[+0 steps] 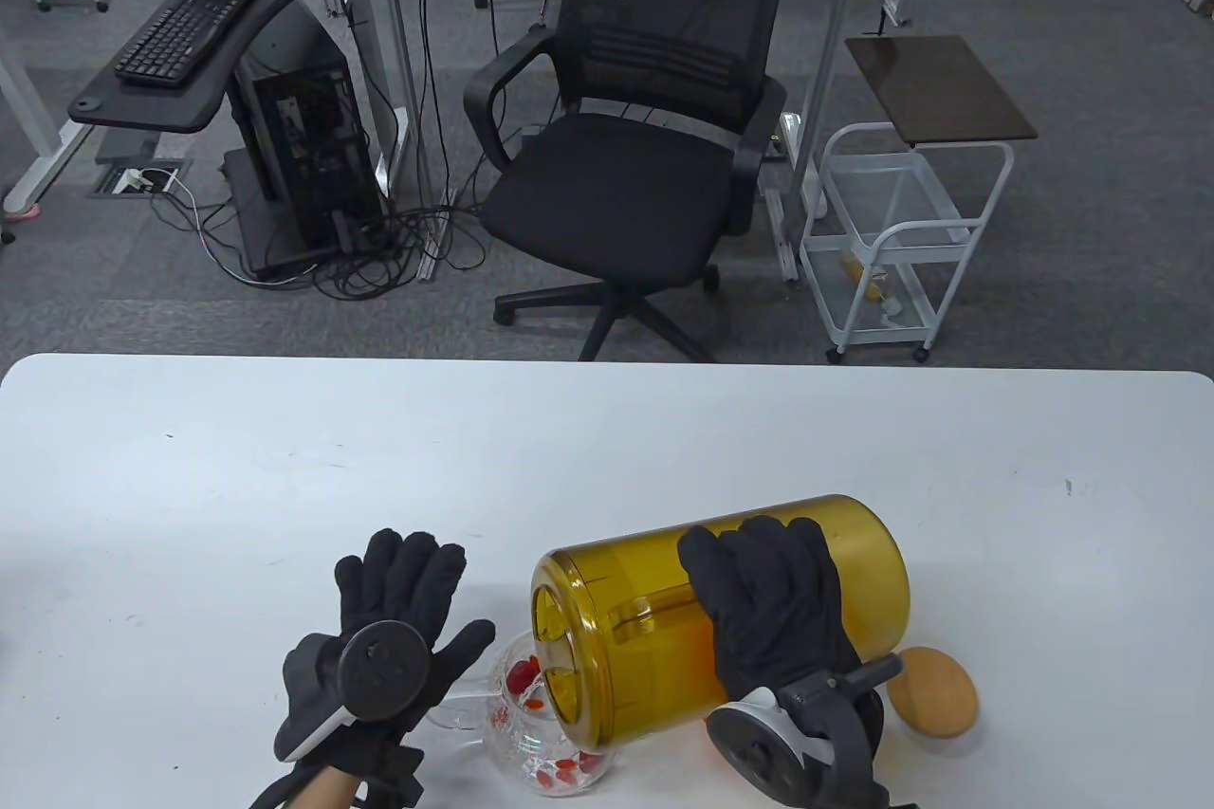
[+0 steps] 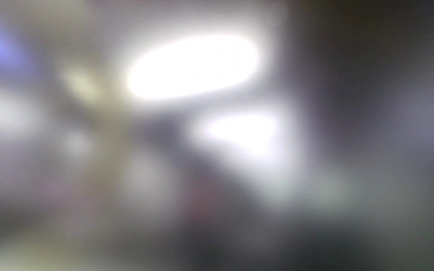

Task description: Make wolfberry and red date tea

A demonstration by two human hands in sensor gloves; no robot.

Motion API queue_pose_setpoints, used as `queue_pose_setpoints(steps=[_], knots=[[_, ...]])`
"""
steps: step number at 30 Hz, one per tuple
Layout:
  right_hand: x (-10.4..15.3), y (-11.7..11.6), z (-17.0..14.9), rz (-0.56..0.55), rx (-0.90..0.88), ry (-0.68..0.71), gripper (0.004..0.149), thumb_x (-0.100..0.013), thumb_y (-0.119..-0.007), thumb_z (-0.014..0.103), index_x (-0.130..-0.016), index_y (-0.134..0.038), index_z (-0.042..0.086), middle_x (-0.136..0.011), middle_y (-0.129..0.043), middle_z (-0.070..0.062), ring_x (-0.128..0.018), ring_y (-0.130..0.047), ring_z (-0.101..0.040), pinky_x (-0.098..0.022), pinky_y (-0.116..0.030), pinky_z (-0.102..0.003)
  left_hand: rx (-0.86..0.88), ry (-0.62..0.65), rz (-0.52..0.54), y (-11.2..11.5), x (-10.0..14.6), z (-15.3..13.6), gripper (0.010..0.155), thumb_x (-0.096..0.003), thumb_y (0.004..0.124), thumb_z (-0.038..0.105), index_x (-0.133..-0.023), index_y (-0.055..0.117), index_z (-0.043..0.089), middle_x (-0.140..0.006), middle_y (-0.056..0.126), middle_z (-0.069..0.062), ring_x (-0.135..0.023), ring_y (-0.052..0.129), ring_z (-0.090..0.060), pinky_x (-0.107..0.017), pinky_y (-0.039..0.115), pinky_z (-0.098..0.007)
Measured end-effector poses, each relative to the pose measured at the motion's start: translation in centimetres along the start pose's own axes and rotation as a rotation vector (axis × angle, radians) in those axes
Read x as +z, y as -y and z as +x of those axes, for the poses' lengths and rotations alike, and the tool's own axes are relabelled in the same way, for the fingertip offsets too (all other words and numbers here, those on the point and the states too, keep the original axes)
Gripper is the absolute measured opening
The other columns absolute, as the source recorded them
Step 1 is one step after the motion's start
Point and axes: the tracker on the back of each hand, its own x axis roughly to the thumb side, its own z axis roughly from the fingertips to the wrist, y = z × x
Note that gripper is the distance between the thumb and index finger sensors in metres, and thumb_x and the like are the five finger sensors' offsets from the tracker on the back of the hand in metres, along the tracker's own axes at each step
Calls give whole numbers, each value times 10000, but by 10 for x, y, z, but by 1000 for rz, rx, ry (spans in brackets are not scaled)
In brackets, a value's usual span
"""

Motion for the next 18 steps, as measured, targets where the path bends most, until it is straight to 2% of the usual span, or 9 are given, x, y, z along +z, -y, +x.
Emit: queue_pose_setpoints(steps=[18], knots=[[0, 0, 1, 2, 2, 5, 495, -625, -707, 108, -1043, -493, 265, -961, -582, -89, -968, -603, -378, -807, -467, -615, 3, -2, -4, 0, 0, 0, 787, -556, 597, 630, -1193, 361, 231, -1269, 342, -149, -1161, 183, -461, -791, 68, -537]])
